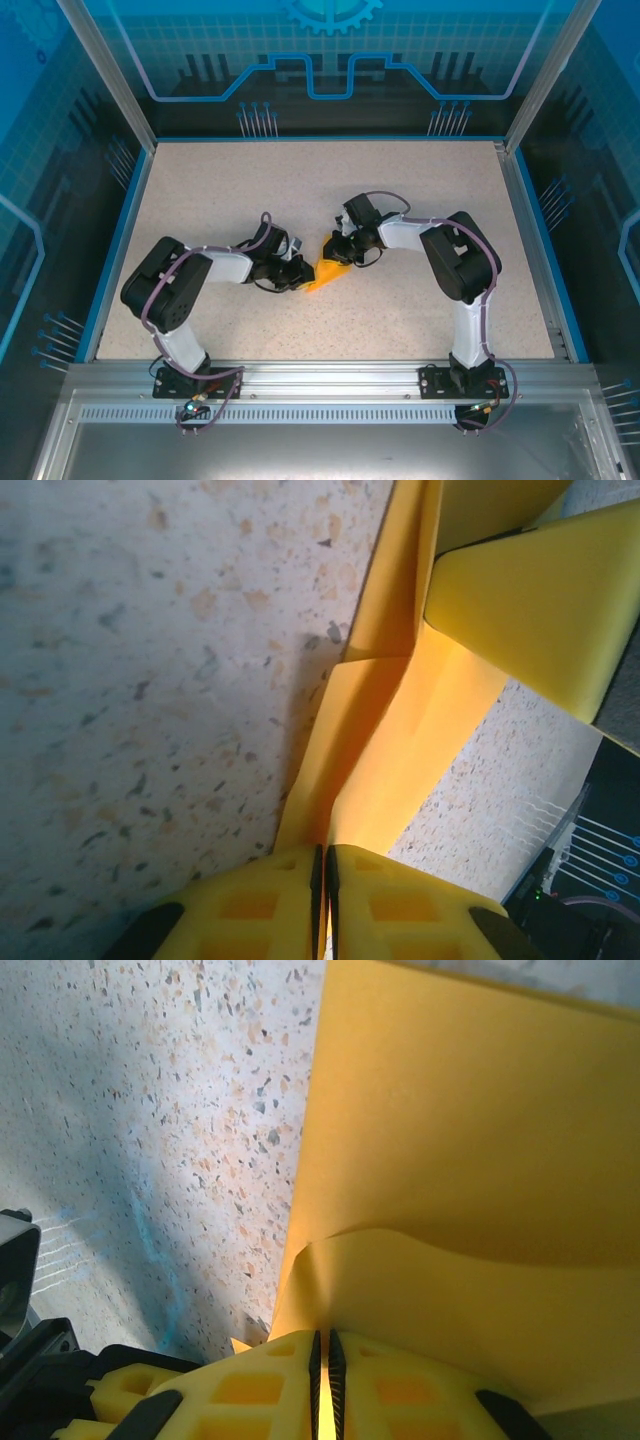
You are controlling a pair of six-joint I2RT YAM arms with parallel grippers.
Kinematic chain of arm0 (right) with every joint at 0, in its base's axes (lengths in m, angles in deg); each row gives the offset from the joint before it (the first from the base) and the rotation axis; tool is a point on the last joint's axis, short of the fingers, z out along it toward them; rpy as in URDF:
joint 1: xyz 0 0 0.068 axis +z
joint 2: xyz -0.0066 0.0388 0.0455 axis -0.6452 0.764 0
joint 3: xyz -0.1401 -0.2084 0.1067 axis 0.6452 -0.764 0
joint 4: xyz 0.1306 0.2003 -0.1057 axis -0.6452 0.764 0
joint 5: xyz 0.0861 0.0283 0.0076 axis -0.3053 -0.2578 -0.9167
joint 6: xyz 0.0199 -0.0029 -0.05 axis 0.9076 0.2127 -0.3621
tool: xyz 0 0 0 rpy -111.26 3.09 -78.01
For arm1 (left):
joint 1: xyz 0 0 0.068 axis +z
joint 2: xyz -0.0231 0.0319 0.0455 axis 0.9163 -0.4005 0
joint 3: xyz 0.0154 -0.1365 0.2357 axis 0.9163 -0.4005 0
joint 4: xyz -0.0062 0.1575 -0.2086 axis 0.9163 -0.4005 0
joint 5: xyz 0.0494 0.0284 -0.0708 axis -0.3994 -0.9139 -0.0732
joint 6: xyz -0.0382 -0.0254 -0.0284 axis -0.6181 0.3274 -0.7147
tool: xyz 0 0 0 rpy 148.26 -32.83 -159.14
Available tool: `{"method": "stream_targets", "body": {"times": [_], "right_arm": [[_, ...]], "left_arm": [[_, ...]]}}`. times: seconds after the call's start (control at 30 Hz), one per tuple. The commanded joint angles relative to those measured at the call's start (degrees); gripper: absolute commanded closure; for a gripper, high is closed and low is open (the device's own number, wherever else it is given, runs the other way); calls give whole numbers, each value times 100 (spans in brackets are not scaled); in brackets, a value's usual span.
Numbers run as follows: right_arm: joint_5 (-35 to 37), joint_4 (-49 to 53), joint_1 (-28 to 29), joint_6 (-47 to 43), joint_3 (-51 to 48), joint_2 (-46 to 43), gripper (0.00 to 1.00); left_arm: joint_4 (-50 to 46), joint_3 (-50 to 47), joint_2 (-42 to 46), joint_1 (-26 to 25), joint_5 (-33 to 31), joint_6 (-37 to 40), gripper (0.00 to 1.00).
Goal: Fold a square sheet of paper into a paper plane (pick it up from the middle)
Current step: Fourth fold the wing at the center of the table.
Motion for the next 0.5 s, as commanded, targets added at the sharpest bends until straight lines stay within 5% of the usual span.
{"method": "stream_targets", "body": {"times": [0.0,0.47], "right_arm": [[125,185,36,-50,-10,204,86],[114,251,37,-63,17,231,86]], "left_arm": [[-566,-124,164,94,-215,237,85],[-872,-8,88,87,-238,457,99]]}}
